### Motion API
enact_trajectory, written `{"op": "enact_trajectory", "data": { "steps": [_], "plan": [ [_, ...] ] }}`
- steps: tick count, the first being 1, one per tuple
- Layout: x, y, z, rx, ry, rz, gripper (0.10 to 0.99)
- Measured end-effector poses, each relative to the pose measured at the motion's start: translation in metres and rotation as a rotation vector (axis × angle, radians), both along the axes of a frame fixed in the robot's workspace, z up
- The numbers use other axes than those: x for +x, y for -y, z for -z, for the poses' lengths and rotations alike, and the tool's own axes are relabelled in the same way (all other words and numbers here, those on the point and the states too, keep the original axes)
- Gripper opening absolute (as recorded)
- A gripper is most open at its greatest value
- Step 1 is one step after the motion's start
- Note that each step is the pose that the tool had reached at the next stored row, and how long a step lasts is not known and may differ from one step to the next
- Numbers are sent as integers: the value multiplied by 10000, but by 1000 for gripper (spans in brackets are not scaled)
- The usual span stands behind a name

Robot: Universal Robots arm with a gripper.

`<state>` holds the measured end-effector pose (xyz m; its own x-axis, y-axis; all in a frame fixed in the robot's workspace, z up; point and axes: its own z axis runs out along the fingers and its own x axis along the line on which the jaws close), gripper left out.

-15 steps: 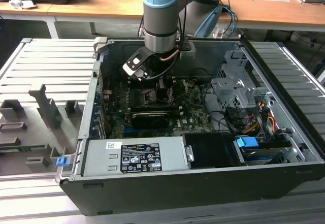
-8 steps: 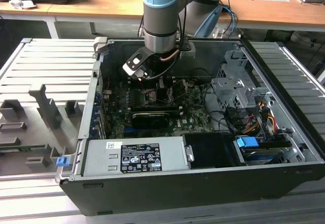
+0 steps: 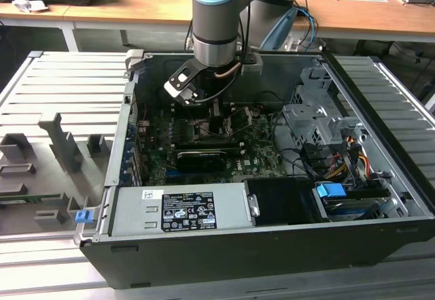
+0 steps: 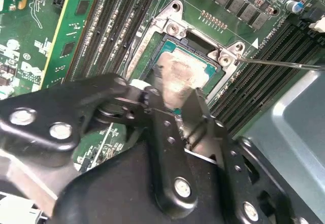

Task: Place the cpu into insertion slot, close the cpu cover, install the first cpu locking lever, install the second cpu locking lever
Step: 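Place the cpu into insertion slot, then close the cpu cover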

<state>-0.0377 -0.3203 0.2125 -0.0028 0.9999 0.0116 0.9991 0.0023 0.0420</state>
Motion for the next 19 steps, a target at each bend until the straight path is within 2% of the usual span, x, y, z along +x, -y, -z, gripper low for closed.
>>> {"op": "enact_trajectory", "data": {
  "steps": [3, 4, 7, 13, 14, 15, 19],
  "plan": [
    [0, 0, -35, -41, -4, 5, 220],
    [0, 0, -46, -42, -5, 5, 106],
    [0, 0, -76, -43, -6, 15, 106],
    [2, 0, -82, -43, -8, 36, 106],
    [18, 0, -83, -45, -17, 36, 106],
    [78, 1, -83, -44, -45, 37, 106],
    [86, 0, -87, -49, -47, 37, 106]
  ]
}}
